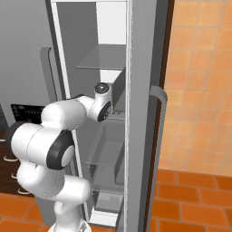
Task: Place one avocado and one chicken drumstick in each tupperware on the nearby counter, to pack two identical lunches.
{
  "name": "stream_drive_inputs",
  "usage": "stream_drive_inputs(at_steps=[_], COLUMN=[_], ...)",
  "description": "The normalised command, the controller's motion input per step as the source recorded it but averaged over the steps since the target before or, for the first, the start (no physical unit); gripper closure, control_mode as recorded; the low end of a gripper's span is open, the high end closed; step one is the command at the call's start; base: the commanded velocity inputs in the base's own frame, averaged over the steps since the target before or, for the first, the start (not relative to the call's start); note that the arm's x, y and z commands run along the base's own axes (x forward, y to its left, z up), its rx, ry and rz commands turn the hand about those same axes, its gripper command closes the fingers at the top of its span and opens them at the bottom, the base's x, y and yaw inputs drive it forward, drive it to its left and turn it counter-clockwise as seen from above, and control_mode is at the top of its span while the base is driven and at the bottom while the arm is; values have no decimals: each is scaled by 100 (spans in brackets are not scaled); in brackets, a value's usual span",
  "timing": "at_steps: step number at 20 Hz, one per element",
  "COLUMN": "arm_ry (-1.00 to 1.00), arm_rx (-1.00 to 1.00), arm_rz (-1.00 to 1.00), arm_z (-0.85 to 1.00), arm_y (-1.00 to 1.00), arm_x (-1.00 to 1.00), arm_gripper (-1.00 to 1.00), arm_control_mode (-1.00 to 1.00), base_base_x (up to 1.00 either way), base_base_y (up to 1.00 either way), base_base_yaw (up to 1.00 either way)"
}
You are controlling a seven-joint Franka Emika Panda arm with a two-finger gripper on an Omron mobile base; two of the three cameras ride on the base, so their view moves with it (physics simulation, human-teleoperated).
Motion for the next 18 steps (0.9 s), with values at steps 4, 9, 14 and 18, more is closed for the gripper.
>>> stream_drive_inputs(at_steps=[4, 9, 14, 18], arm_ry=[0, 0, 0, 0], arm_rx=[3, 4, 1, 0], arm_rz=[10, 12, 10, 6], arm_z=[-25, -21, -23, -29], arm_y=[0, -6, -3, 0], arm_x=[51, 56, 56, 64], arm_gripper=[-100, -100, -100, -100], arm_control_mode=[-100, -100, -100, -100], base_base_x=[0, 0, 0, 0], base_base_y=[0, 0, 0, 0], base_base_yaw=[0, 0, 0, 0])
